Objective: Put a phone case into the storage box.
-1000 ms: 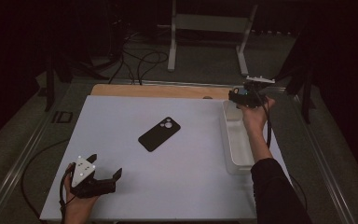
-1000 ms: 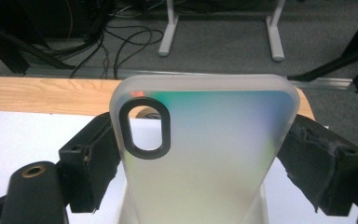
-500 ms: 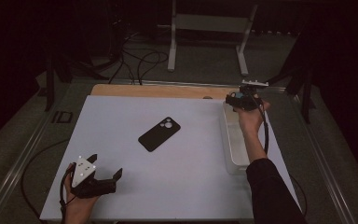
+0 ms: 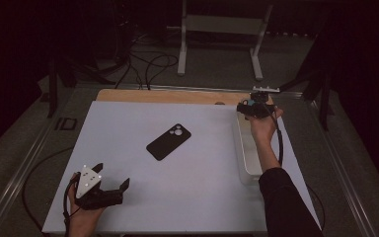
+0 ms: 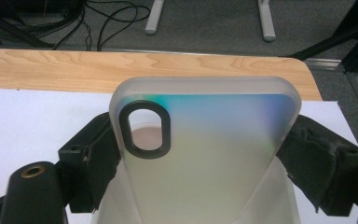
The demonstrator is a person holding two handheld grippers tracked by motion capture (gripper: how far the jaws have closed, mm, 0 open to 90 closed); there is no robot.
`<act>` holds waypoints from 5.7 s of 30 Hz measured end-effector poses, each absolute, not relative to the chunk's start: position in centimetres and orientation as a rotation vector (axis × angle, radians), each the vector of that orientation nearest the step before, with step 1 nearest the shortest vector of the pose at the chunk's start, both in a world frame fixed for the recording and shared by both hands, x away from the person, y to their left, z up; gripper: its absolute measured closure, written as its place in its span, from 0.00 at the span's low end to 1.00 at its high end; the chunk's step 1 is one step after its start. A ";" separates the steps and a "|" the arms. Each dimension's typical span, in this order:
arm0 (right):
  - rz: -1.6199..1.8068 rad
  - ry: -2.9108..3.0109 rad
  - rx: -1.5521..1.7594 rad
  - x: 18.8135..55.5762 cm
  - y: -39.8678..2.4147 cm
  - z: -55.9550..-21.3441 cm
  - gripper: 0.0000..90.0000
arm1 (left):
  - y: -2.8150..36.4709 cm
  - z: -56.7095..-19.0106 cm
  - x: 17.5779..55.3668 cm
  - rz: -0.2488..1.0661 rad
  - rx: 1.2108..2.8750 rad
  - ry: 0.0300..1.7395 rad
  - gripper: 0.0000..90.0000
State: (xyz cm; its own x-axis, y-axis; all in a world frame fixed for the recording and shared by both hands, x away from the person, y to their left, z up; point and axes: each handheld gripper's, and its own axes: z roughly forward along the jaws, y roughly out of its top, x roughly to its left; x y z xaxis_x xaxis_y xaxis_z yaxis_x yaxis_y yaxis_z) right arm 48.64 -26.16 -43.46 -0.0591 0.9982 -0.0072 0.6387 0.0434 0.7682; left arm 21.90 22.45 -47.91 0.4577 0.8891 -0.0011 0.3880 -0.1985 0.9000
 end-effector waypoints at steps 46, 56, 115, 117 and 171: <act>0.981 1.810 1.501 46.0 -26.6 -40.5 0.10 | 22.5 -47.8 21.8 0.688 1.778 1.099 0.00; 1.079 1.883 1.378 43.0 -25.9 -39.2 0.10 | 22.4 -47.7 21.8 0.689 1.781 1.101 0.00; 1.406 1.950 1.055 25.1 -26.4 -46.0 0.11 | 21.0 -45.4 23.4 0.679 1.823 1.047 0.00; 1.396 1.950 1.051 25.0 -26.5 -46.2 0.11 | 20.7 -45.2 23.9 0.679 1.835 1.039 0.00; 1.451 1.928 1.090 24.7 -27.0 -46.8 0.11 | 13.3 -49.7 38.7 0.475 2.121 1.024 0.00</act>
